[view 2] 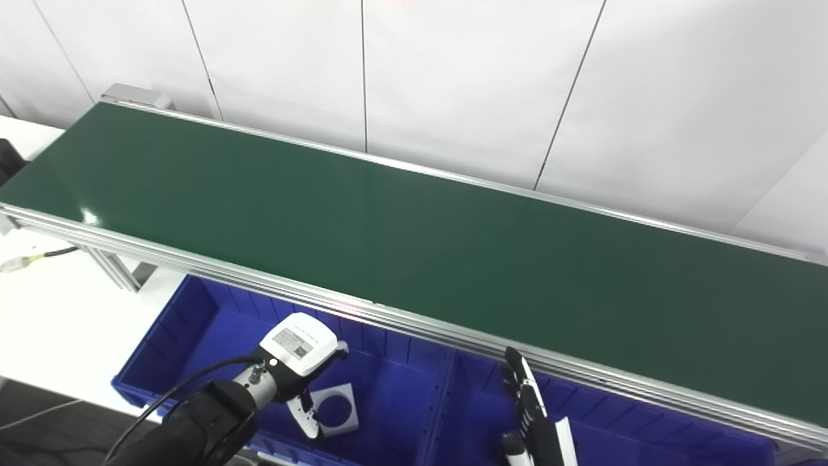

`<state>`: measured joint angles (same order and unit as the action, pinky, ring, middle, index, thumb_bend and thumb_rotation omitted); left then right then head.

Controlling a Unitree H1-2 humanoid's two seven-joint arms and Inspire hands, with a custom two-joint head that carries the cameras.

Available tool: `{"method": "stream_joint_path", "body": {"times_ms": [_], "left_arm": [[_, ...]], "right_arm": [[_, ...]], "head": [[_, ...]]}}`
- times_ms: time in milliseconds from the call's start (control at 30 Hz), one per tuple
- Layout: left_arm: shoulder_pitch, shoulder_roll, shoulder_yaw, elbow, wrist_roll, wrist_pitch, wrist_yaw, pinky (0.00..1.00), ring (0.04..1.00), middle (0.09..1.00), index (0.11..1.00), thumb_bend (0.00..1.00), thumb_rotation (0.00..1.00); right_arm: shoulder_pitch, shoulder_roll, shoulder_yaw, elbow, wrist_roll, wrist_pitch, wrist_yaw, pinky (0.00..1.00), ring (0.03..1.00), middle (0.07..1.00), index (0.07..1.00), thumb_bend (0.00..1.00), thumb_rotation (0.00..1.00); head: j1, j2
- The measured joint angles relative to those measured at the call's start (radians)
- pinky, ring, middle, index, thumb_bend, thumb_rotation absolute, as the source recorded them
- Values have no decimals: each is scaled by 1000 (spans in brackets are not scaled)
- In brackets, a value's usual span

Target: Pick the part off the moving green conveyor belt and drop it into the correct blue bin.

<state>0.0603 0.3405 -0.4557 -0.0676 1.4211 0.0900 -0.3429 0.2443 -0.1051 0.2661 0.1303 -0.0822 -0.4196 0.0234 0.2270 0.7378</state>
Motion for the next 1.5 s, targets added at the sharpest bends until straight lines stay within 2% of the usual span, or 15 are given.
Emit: {"method": "stream_joint_path", "body": {"times_ms": [167,300,367,433,633,800,900,933,1000,1067,1167,1233,1300,1367,1500], "left_arm": [[0,0,1,-7,5,2,-10,676,744,796,768,1000,533],[5,-7,20,-20,-62,0,-7,653,726,771,745,1000,460],[14,-21,52,-57,-162,0,-8,664,736,773,750,1000,446],[20,-47,89,-81,-281,3,-41,667,771,806,786,1000,532],[67,-158,185,-106,-688,59,-162,693,818,843,828,1000,684],[128,-262,247,-159,-1037,66,-177,782,869,868,851,1000,663],[132,-296,274,-136,-1179,-37,-117,846,882,880,853,990,656],[129,-296,276,-113,-1212,-83,-103,888,910,903,859,997,646],[128,-293,279,-53,-1267,-147,-90,916,934,925,867,1000,640],[135,-285,279,8,-1312,-215,-80,930,952,943,876,1000,649],[142,-274,278,64,-1335,-327,-57,951,982,977,907,992,690],[136,-272,279,110,-1332,-417,-28,975,997,995,929,972,717],[124,-269,277,167,-1324,-489,1,988,999,999,938,962,728],[114,-253,261,197,-1315,-515,25,989,1000,997,939,957,750],[91,-213,209,226,-1286,-519,67,960,989,987,938,975,768]], "right_arm": [[0,1,0,0,0,0,0,920,933,960,959,809,978],[0,0,0,4,0,0,0,915,936,963,961,798,984],[0,0,0,4,-1,0,0,913,936,964,963,797,988],[-1,-1,0,7,-2,0,0,908,930,959,961,818,991],[0,-1,0,25,-2,0,0,918,930,953,952,836,985],[-1,-1,-1,36,-5,0,0,913,931,957,955,827,997],[-5,0,-1,34,-10,0,0,913,930,956,955,833,998],[-6,1,-1,34,-11,0,0,912,929,957,956,838,1000],[-5,2,0,34,-13,0,-1,912,929,957,957,847,1000],[-4,4,1,34,-17,0,-1,908,930,957,958,857,1000],[-5,13,4,34,-22,0,-5,931,946,964,955,860,997],[-8,23,11,37,-25,0,-9,959,965,978,955,876,994],[-12,39,20,45,-32,0,-19,971,975,987,960,886,994],[-12,55,28,51,-42,0,-34,988,986,997,964,891,985],[-11,70,39,58,-64,0,-75,1000,991,1000,987,878,978]], "head": [[2,-2],[-6,3],[-9,8],[-12,9],[-14,12],[-34,9],[-49,14],[-49,14],[-118,32],[-118,32],[-257,46],[-306,43],[-314,41],[-391,28],[-419,18]]}}
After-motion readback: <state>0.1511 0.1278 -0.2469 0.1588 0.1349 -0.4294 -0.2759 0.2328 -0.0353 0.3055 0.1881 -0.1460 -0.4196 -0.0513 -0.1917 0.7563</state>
